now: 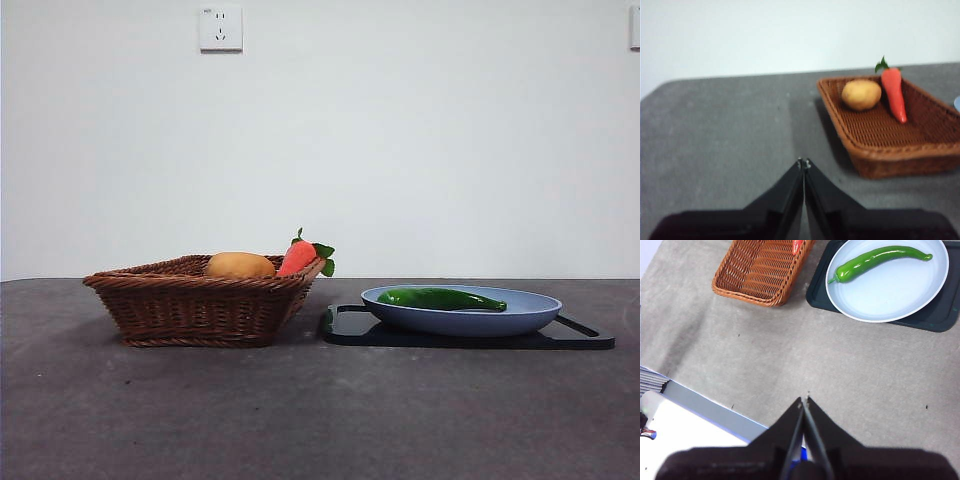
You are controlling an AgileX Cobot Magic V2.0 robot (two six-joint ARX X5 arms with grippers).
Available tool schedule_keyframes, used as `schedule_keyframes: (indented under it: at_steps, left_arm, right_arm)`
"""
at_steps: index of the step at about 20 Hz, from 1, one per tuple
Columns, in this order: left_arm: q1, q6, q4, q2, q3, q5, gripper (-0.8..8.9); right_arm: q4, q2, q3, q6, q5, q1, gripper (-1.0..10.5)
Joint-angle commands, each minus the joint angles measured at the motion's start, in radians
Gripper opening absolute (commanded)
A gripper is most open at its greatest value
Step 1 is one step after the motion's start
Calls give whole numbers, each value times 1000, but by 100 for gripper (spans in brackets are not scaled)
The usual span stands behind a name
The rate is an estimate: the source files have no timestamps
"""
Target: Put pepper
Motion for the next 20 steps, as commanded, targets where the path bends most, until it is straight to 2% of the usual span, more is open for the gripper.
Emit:
schedule_keyframes:
  at_steps: [1, 3, 20]
  left_arm:
    - [3, -13, -40, -4, -10, 4, 8]
    - [3, -14, -89, -4, -10, 6, 8]
    - [3, -13, -54, -3, -10, 7, 8]
  right_arm:
    - [6, 5, 16, 6, 2, 3, 11]
    - [6, 5, 16, 6, 3, 3, 11]
    - [6, 5, 16, 6, 2, 3, 11]
